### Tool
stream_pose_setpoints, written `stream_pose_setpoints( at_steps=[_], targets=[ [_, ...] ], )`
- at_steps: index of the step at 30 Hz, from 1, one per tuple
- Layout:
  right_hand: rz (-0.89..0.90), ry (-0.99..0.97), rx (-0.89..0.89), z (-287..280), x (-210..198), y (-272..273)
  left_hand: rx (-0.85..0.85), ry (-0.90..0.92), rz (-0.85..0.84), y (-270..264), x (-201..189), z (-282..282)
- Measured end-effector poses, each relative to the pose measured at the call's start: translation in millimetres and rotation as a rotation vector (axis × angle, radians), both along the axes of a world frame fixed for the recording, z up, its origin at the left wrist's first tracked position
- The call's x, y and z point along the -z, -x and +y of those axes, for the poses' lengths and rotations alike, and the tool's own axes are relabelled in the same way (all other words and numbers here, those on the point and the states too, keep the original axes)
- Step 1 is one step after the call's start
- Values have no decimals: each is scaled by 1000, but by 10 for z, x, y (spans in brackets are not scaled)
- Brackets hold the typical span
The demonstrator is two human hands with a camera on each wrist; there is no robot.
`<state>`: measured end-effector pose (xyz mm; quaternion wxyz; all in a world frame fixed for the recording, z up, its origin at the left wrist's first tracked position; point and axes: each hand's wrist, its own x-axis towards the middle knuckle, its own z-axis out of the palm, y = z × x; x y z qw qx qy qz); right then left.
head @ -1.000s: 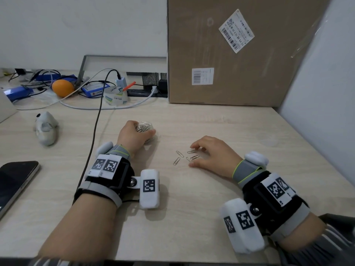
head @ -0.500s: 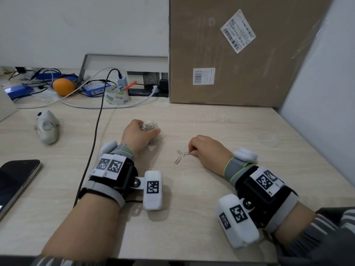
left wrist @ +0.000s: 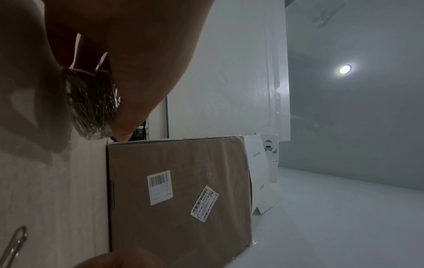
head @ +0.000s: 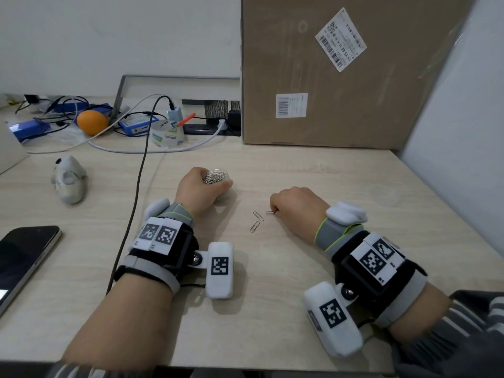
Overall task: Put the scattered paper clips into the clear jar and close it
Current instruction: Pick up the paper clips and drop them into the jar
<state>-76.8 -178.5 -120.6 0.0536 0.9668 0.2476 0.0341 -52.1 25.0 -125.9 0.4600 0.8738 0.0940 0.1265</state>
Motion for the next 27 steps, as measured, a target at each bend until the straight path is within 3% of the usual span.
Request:
stream_pose_setpoints(
  at_steps=[12,15,20,23,27],
  targets=[
    [-12,-127,-10,-49,-18,32,130,34,-24,66,-49,-84],
    [-59,-321,-11,-96,-1,29,178,59,-18,86,-58,-106],
    [-389,-884,-84,-151,-65,44,354,125,76,155,-101,-185],
    [-384,-1185,-64,-102,-144,131,512,136,142,229,-136,-264],
    [-281,-1235,-93,18,-109,204,680,125,190,318,-167,-349]
  ],
)
